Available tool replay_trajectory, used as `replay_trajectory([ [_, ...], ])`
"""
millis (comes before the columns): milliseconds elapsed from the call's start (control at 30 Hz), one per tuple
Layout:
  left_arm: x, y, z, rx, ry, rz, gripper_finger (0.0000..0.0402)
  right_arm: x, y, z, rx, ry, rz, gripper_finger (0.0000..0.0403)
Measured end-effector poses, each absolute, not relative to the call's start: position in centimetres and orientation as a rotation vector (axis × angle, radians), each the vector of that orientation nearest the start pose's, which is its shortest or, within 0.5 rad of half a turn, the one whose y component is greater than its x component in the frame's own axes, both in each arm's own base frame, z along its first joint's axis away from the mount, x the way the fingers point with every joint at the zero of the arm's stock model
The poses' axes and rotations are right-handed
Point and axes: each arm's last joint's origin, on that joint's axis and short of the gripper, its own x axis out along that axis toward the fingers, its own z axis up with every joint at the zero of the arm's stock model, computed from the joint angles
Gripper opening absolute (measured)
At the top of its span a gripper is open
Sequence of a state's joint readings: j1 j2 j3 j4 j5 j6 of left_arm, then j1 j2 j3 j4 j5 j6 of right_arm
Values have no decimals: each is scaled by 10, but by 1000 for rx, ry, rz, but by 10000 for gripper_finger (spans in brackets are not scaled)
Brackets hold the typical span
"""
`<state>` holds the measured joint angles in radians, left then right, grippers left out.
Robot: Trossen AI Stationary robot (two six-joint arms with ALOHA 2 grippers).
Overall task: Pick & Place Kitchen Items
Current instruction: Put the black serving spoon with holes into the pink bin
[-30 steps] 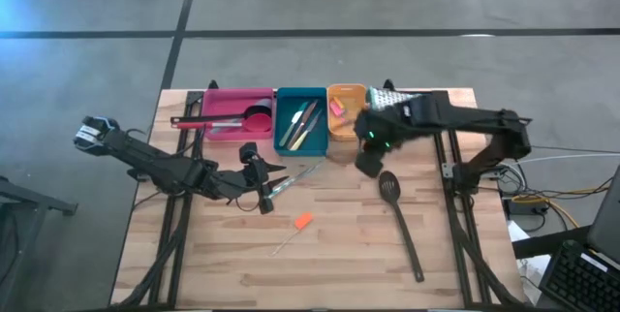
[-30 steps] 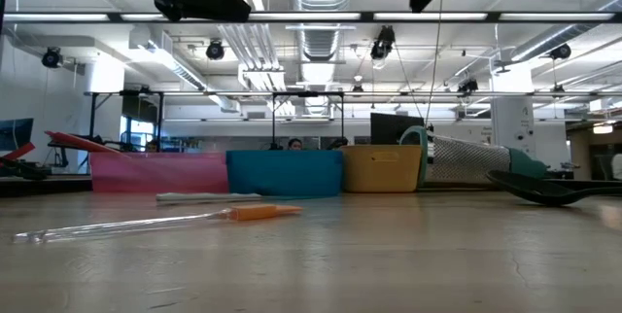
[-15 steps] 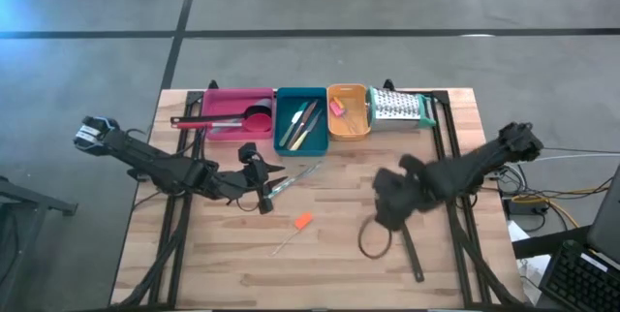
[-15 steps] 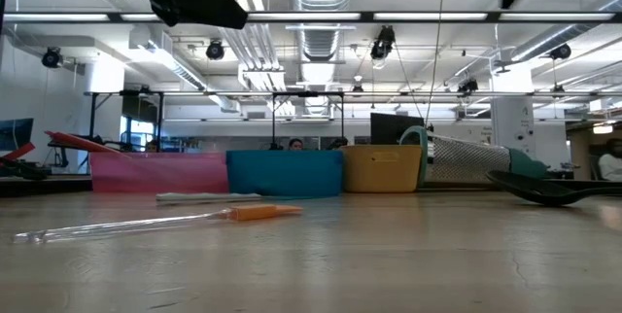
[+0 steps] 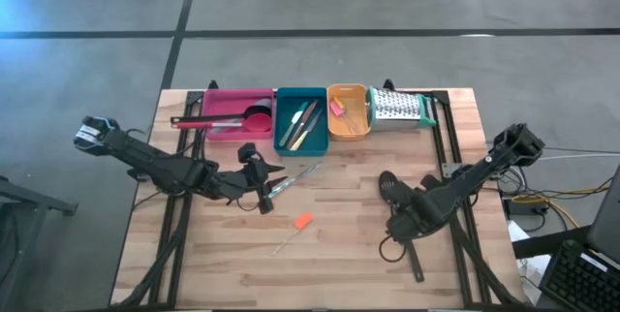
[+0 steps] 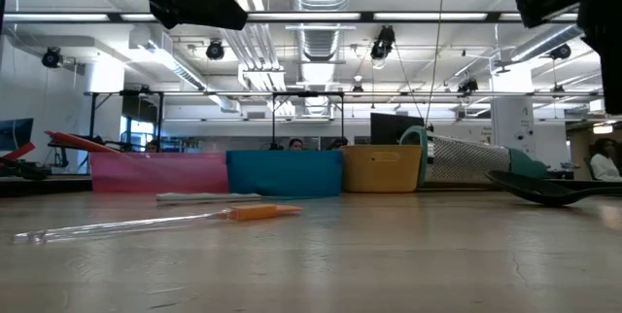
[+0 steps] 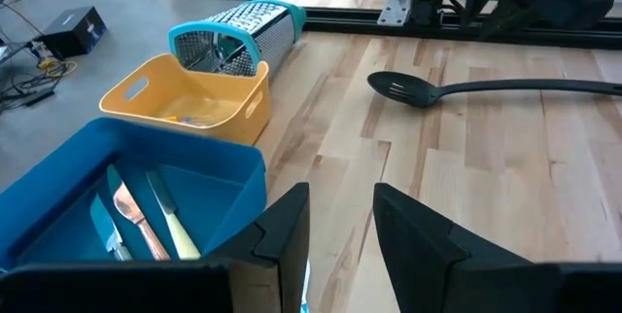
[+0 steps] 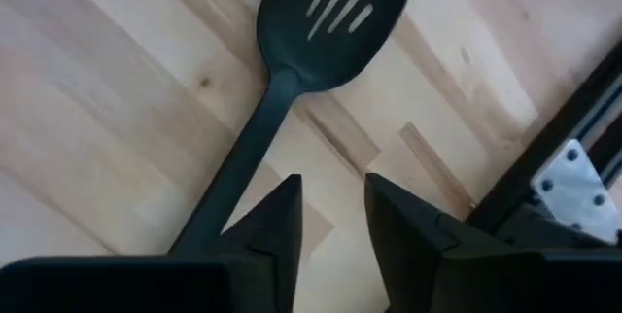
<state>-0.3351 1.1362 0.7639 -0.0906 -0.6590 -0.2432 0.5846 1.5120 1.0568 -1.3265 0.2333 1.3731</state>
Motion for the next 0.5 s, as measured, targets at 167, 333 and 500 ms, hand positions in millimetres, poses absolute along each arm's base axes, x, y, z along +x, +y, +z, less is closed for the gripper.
replay_trajectory([
  [167, 232, -62, 269, -16, 367, 365, 122, 191, 118, 204, 341, 1410, -854, 142],
  [333, 232, -62, 268, -14, 370, 365, 122, 189, 112, 191, 361, 1407, -886, 176],
  [500, 231, -62, 262, -5, 386, 367, 122, 197, 110, 180, 433, 1402, -799, 201],
])
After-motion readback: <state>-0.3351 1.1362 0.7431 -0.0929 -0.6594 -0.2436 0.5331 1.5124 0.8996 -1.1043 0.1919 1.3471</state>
